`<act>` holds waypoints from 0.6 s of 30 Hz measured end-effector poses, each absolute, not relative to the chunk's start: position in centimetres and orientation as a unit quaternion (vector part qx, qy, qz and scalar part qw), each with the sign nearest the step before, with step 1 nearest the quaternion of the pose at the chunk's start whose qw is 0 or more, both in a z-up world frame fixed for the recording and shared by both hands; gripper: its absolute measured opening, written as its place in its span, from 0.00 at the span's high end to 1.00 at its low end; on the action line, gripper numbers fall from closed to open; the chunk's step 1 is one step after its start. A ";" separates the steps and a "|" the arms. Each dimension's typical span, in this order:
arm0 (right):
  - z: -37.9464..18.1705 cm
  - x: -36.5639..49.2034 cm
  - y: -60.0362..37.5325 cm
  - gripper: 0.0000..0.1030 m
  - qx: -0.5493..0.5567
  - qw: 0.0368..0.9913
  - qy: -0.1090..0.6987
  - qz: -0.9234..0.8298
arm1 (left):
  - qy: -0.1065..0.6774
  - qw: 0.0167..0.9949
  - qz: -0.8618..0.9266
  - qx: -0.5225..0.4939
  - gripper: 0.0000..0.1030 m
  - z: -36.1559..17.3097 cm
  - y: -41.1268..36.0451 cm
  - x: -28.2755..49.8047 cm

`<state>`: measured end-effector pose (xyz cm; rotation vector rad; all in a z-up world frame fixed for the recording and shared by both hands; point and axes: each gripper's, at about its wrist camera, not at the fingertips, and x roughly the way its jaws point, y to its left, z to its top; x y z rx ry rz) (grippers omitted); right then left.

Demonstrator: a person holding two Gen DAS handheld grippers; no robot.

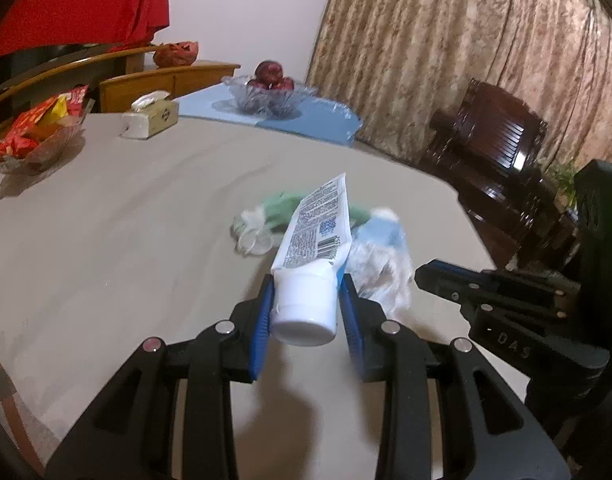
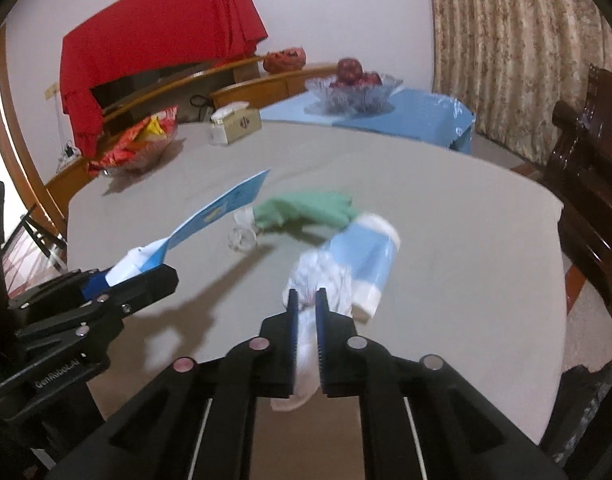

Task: Collect trash
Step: 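Grasp the white tissue with the right gripper while the left gripper holds the tube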

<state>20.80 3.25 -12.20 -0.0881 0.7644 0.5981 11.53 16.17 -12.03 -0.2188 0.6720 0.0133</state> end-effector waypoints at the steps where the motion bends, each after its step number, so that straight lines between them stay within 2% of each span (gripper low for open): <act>1: -12.5 20.8 3.4 0.66 -0.043 0.884 0.368 0.286 | 0.334 0.936 0.011 -0.108 0.70 -12.5 16.4 11.4; 3: -13.2 21.0 3.5 0.56 -0.044 0.883 0.372 0.282 | 0.338 0.934 0.018 -0.110 0.70 -13.0 16.9 11.3; 5: -13.9 21.3 3.7 0.51 -0.045 0.882 0.379 0.276 | 0.340 0.934 0.023 -0.110 0.70 -13.3 17.3 11.3; 10: -16.4 22.4 4.9 0.50 -0.062 0.872 0.410 0.259 | 0.340 0.933 0.025 -0.113 0.70 -13.6 17.8 11.5; 12: -17.4 22.7 5.3 0.58 -0.068 0.864 0.427 0.260 | 0.341 0.933 0.023 -0.114 0.70 -13.6 17.7 11.5; 15: -17.4 22.7 5.2 0.79 -0.064 0.861 0.427 0.268 | 0.342 0.933 0.022 -0.113 0.70 -13.6 17.5 11.6; 18: -16.2 22.2 4.6 0.85 -0.058 0.868 0.410 0.274 | 0.341 0.933 0.021 -0.113 0.70 -13.4 17.4 11.7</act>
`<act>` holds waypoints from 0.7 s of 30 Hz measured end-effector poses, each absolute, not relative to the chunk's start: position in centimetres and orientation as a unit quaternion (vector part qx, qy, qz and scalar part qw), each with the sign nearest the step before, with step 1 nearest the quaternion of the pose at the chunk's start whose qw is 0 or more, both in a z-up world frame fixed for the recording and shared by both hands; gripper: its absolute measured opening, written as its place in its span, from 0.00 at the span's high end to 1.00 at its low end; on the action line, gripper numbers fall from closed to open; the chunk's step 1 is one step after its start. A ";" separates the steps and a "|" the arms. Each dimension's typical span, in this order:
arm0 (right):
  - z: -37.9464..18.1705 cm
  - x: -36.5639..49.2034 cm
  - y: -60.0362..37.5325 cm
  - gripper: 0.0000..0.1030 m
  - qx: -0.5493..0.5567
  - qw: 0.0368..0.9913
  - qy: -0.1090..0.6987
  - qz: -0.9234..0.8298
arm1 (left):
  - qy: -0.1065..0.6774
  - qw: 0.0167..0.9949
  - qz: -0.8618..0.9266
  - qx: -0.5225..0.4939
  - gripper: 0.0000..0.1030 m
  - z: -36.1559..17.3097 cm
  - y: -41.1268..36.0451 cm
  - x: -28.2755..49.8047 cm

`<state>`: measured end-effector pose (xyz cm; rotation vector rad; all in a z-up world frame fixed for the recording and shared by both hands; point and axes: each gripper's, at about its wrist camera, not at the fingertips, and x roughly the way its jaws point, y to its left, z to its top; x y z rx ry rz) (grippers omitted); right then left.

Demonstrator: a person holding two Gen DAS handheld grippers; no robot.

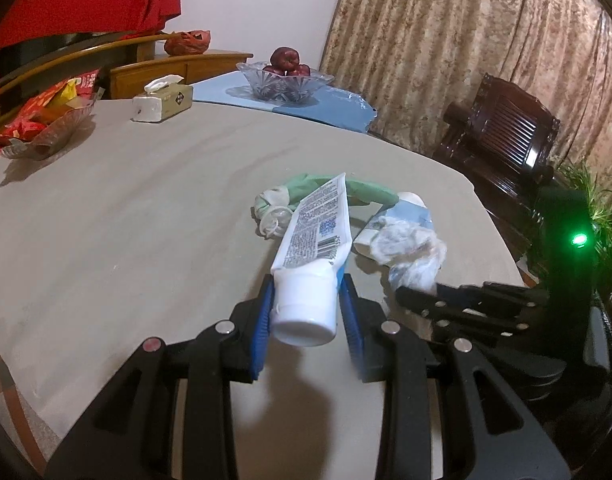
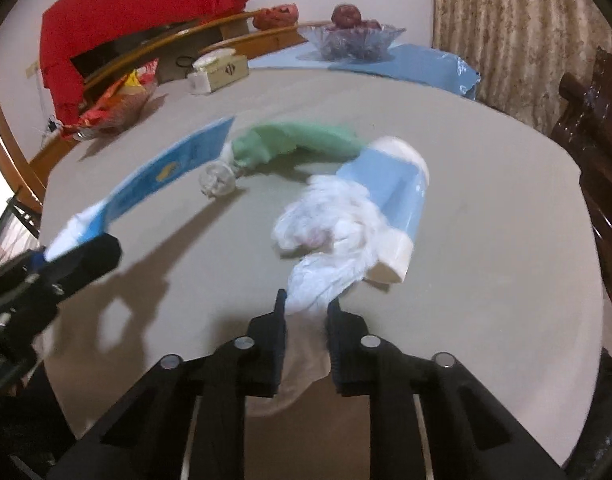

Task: Collect trash
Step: 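Grasp the white tissue with the right gripper while the left gripper holds the tube, then carry tube and tissue over the bin and open both grippers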

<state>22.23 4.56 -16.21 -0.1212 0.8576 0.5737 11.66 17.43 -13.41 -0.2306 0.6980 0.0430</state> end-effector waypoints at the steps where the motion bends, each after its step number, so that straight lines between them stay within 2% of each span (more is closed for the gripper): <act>1: -15.5 22.0 4.2 0.85 -0.052 0.871 0.402 0.277 | 0.339 0.934 0.020 -0.112 0.70 -13.2 17.3 11.6; 11: -8.2 19.0 -0.1 0.85 -0.030 0.902 0.328 0.278 | 0.308 0.946 -0.004 -0.103 0.70 -10.0 14.5 11.6; 21: -4.5 15.9 -5.9 0.85 -0.021 0.925 0.294 0.240 | 0.278 0.955 -0.057 -0.086 0.70 -6.6 8.7 10.7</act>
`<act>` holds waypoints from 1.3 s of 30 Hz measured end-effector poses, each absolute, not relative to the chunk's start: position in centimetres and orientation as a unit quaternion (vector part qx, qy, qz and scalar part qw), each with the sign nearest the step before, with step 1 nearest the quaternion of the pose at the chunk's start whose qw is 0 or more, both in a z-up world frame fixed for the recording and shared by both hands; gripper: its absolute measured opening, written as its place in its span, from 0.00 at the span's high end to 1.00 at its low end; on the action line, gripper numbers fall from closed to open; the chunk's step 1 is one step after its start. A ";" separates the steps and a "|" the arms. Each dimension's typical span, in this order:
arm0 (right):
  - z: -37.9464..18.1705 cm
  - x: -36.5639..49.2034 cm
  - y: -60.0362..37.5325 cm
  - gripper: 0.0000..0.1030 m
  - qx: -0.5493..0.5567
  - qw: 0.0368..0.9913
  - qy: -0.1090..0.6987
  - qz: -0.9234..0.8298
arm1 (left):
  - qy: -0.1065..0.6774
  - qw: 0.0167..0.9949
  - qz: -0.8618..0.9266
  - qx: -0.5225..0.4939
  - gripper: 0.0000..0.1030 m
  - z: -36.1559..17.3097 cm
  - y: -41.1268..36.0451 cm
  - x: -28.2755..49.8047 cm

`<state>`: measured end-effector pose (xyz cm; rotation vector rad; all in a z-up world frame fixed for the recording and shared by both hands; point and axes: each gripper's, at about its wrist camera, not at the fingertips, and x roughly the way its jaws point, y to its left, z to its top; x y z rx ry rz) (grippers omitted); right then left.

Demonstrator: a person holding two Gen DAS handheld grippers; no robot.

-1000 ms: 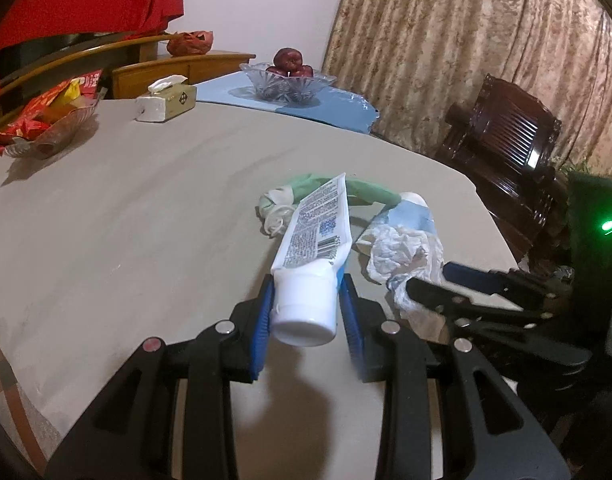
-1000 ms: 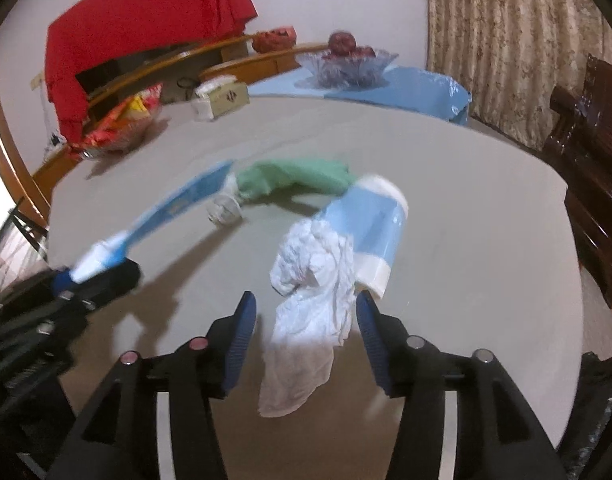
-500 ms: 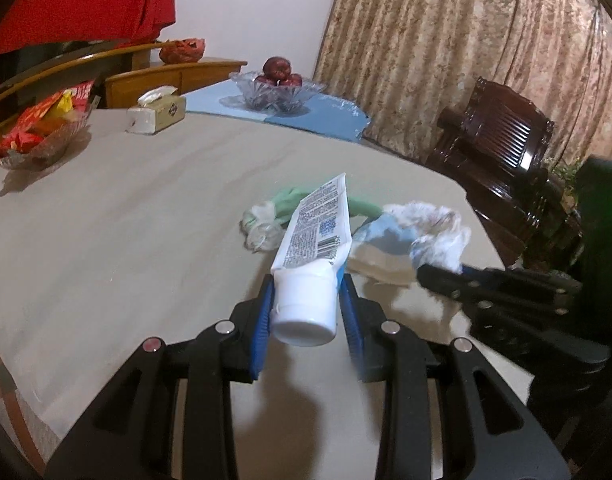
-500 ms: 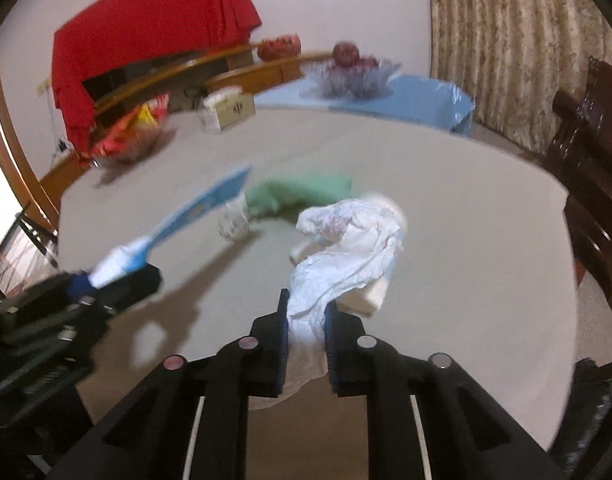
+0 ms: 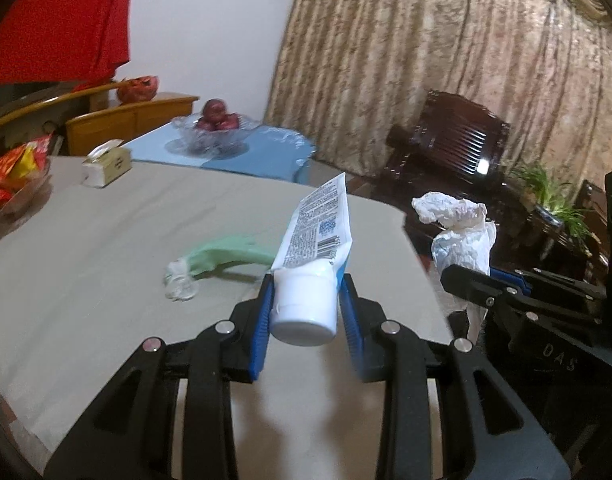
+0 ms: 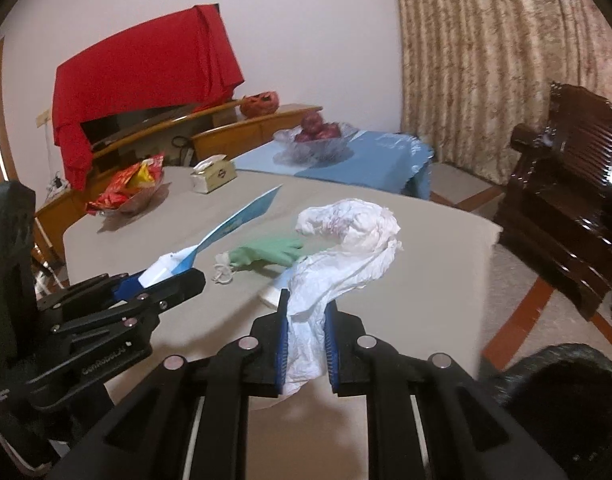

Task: Collect trash
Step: 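Carry tube and tissue over the bin and open both grippers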

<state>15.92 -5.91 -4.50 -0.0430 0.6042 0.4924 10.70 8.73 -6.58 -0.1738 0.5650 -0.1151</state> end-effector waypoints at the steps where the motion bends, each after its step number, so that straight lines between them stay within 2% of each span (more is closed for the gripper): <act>1: -4.3 15.5 -6.5 0.85 -0.021 0.927 0.291 0.235 | 0.276 0.955 -0.066 -0.083 0.70 -6.3 7.8 10.6; 18: -3.3 10.2 -18.8 0.85 0.016 0.954 0.277 0.111 | 0.281 0.940 -0.188 -0.043 0.70 -5.4 -4.3 10.1; 39: -7.4 6.3 -30.2 0.85 0.053 0.945 0.323 -0.021 | 0.316 0.900 -0.300 0.014 0.70 -9.6 -17.6 10.5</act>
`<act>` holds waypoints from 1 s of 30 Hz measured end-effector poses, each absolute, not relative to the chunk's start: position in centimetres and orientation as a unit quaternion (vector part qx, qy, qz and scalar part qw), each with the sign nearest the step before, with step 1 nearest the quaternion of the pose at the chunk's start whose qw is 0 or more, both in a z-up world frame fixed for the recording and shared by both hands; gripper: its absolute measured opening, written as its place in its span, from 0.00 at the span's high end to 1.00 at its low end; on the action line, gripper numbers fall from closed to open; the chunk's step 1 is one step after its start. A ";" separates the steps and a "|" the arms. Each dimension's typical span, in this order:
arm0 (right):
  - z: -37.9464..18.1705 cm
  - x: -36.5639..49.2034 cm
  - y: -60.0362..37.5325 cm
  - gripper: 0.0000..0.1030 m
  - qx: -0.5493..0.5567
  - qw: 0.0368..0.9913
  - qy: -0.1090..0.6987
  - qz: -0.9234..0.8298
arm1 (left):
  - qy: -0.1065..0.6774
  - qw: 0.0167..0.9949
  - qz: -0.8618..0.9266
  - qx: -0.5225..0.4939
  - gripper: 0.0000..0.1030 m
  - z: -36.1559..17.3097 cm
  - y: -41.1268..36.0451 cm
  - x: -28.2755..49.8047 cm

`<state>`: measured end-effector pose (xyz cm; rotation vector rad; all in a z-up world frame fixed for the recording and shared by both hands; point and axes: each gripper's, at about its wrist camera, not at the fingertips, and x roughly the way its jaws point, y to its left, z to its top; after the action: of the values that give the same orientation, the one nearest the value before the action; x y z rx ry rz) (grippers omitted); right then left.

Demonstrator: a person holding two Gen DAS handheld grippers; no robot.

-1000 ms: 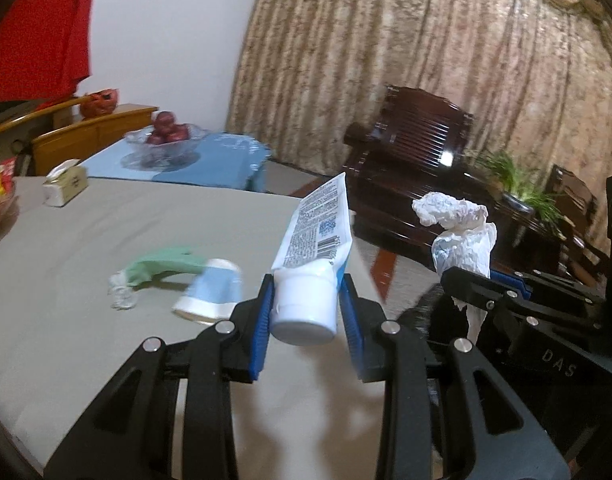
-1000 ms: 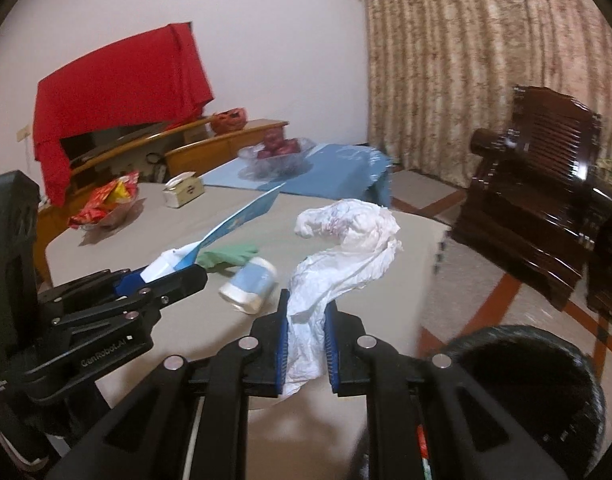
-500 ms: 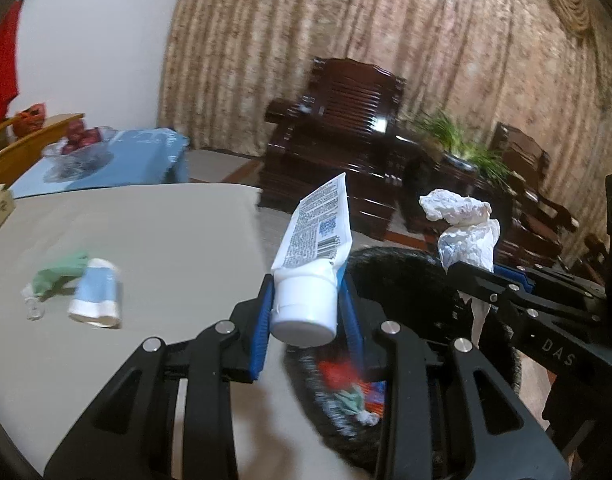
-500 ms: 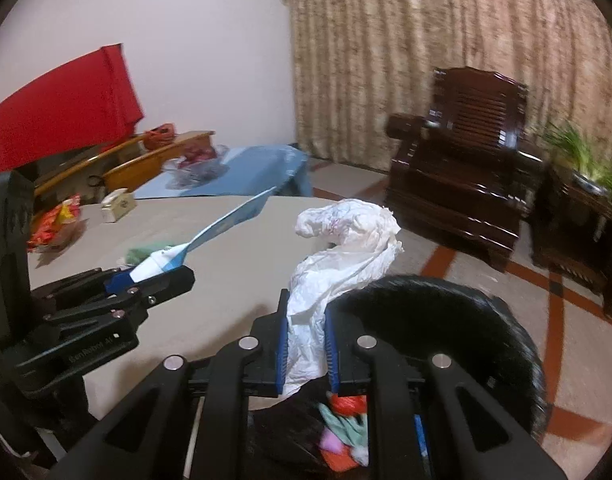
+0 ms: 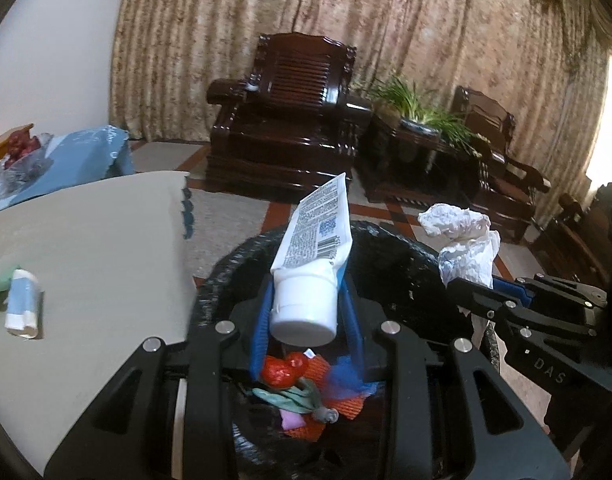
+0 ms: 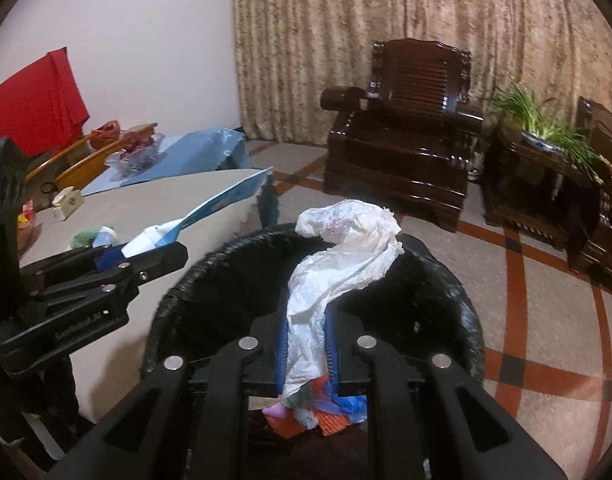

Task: Collect trash
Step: 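Carry tube and tissue over the bin and open both grippers, then move both grippers back to the green glove and blue cup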

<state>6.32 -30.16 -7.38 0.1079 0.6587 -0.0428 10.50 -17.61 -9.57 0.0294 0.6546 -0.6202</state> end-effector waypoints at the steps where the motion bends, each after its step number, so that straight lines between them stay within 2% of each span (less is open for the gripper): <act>1: -7.6 6.3 -30.4 0.85 0.054 0.944 0.325 -0.025 | 0.319 0.898 -0.303 0.017 0.70 -9.9 -18.1 10.5; 5: -8.5 6.1 -31.5 0.79 0.057 0.939 0.336 -0.035 | 0.330 0.889 -0.316 0.021 0.68 -10.6 -19.5 10.8; 6: -8.6 6.2 -31.6 0.77 0.058 0.938 0.339 -0.036 | 0.333 0.887 -0.319 0.021 0.63 -10.8 -19.8 10.9; 7: -8.9 6.1 -31.9 0.71 0.058 0.937 0.343 -0.040 | 0.335 0.885 -0.322 0.022 0.53 -11.0 -19.9 10.8; 9: -9.4 5.9 -32.2 0.62 0.062 0.935 0.347 -0.045 | 0.334 0.885 -0.325 0.020 0.47 -11.2 -19.8 10.6; 11: -9.7 5.7 -32.5 0.38 0.061 0.933 0.350 -0.053 | 0.335 0.885 -0.323 0.020 0.42 -11.2 -19.7 10.8; 16: -9.6 5.0 -32.5 0.08 0.057 0.935 0.344 -0.067 | 0.331 0.892 -0.307 0.016 0.26 -10.5 -18.1 10.9; 19: -9.1 4.9 -32.0 0.06 0.062 0.939 0.334 -0.059 | 0.319 0.903 -0.289 0.016 0.17 -9.8 -16.4 10.5; 22: -8.5 5.3 -31.1 0.06 0.063 0.943 0.325 -0.047 | 0.312 0.912 -0.266 0.009 0.14 -8.9 -14.3 10.6; 30: -6.9 8.4 -25.8 0.06 0.055 0.951 0.304 0.012 | 0.293 0.936 -0.196 -0.004 0.12 -6.6 -7.6 10.8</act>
<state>8.35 -25.80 -6.94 0.1123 0.6185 0.0250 10.76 -7.63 -6.64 -0.0075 0.5985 -0.4016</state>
